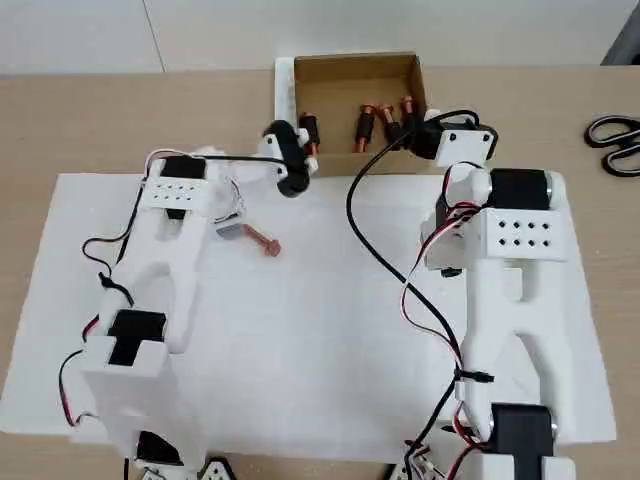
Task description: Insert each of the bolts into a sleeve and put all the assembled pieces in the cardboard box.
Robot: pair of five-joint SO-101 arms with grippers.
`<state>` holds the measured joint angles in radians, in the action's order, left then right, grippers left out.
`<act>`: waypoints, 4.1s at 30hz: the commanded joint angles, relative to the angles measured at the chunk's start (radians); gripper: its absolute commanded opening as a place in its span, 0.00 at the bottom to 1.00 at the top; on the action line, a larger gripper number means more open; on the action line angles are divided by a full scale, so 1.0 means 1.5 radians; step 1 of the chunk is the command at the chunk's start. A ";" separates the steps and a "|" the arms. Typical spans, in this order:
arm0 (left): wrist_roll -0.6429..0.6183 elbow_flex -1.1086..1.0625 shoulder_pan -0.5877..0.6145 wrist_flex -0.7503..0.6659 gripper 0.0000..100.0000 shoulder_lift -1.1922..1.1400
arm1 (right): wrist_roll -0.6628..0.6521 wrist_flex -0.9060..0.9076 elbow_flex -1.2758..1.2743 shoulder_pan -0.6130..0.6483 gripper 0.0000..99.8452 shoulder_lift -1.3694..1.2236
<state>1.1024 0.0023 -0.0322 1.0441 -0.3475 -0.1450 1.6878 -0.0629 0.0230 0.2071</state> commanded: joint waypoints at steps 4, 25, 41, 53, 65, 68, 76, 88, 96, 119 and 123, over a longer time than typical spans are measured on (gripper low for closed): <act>0.046 0.033 -0.026 0.018 0.27 0.005 | -0.001 0.007 0.033 -0.003 0.00 0.031; 0.042 0.023 -0.076 0.017 0.11 -0.080 | -0.001 0.007 0.033 -0.003 0.00 0.032; -0.079 0.029 -0.115 0.117 0.01 0.090 | 0.000 0.005 0.033 -0.002 0.00 0.032; -0.501 0.029 -0.110 0.171 0.01 0.277 | 0.000 -0.001 0.032 0.003 0.01 0.032; -0.649 0.014 -0.087 0.253 0.01 0.434 | 0.033 -0.098 -0.119 0.080 0.01 0.178; -0.752 0.011 -0.087 0.291 0.01 0.477 | 0.031 -0.158 -0.205 0.090 0.01 0.309; -0.924 -0.039 -0.088 0.298 0.01 0.526 | 0.036 -0.369 -0.451 0.091 0.00 0.532; -1.041 -0.098 -0.094 0.193 0.01 0.528 | 0.066 -0.582 -0.619 0.088 0.00 0.541; -1.043 -0.192 -0.094 0.083 0.01 0.531 | 0.075 -0.586 -0.621 0.093 0.00 0.542; -1.069 -0.193 -0.176 0.029 0.01 0.531 | 0.043 -0.781 -1.042 0.214 0.00 1.044; -1.082 -0.193 -0.176 -0.009 0.01 0.532 | 0.053 -0.772 -1.080 0.214 0.00 1.071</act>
<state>-0.5010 -0.2923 -0.2900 1.0886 0.4058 -0.0775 0.5447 -1.6740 0.3406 1.7783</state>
